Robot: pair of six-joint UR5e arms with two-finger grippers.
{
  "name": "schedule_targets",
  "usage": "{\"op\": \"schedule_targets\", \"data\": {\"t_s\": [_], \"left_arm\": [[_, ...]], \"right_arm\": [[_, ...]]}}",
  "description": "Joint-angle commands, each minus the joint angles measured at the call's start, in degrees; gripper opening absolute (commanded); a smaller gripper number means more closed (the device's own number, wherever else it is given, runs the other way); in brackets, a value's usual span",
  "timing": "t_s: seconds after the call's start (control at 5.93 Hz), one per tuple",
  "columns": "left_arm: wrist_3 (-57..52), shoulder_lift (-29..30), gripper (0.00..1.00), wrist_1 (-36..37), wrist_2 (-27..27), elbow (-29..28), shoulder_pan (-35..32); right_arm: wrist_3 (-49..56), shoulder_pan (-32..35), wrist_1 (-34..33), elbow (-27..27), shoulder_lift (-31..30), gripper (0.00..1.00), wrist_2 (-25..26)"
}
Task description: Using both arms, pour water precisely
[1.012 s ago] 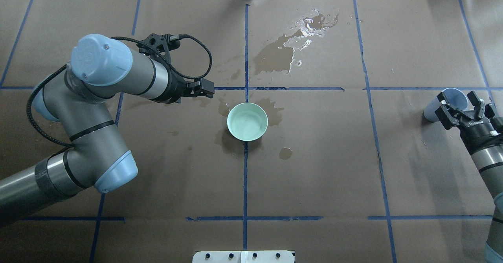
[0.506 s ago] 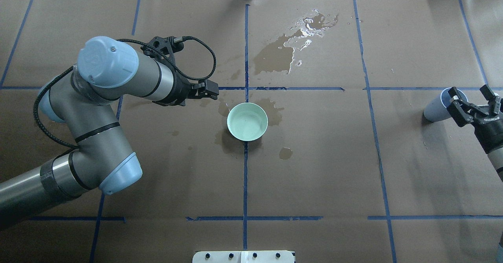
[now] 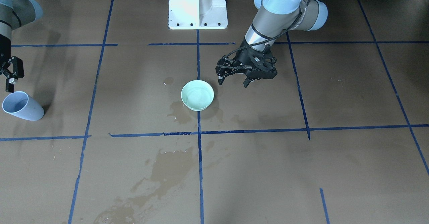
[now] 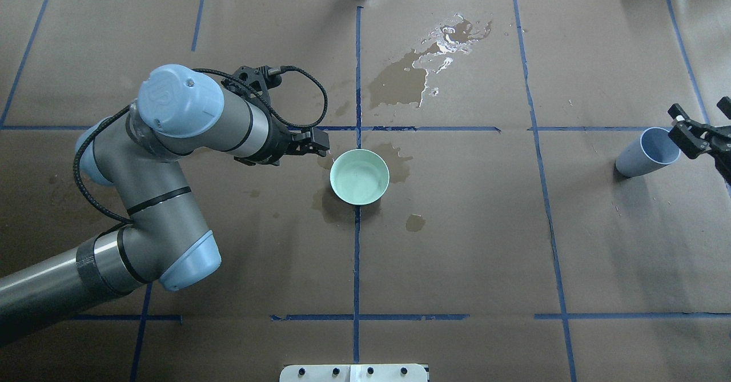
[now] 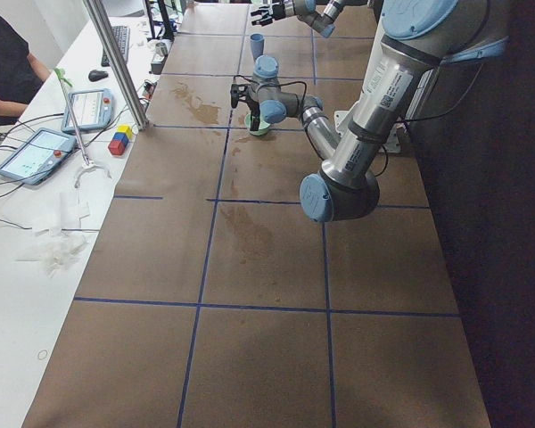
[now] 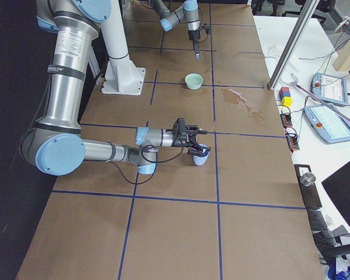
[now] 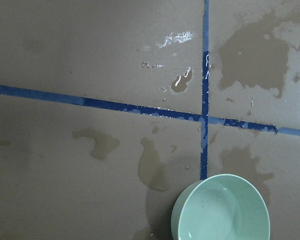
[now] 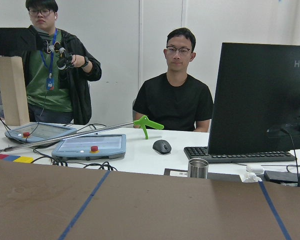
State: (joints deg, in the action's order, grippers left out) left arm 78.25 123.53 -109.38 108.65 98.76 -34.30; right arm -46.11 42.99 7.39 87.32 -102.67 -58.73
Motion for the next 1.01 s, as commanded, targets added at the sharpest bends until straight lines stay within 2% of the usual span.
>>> {"op": "schedule_targets", "data": {"t_s": [0.0,0.34,0.51,0.67,0.84], "left_arm": [[0.06,2.67,1.0,3.02,-0.02,-2.58,2.64],[0.15,7.75,1.0,7.13,0.07,-7.85,3.01],[0.15,8.22,1.0,7.25,0.07,-10.31,2.93],[2.23,8.83,0.99,6.9,0.07,-12.51,3.01],[2.69,10.58,0.97,6.81,0.07,-15.06,3.01]], "right_arm": [[0.32,15.29,-9.35,0.66,2.54,1.0,-21.4],[2.06,31.2,-20.86,1.53,6.41,1.0,-45.04],[14.87,37.02,-26.67,1.54,6.52,1.0,-55.07],[25.18,42.13,-32.73,1.45,6.52,1.0,-61.79],[25.72,46.88,-38.01,1.28,6.52,1.0,-74.21]]}}
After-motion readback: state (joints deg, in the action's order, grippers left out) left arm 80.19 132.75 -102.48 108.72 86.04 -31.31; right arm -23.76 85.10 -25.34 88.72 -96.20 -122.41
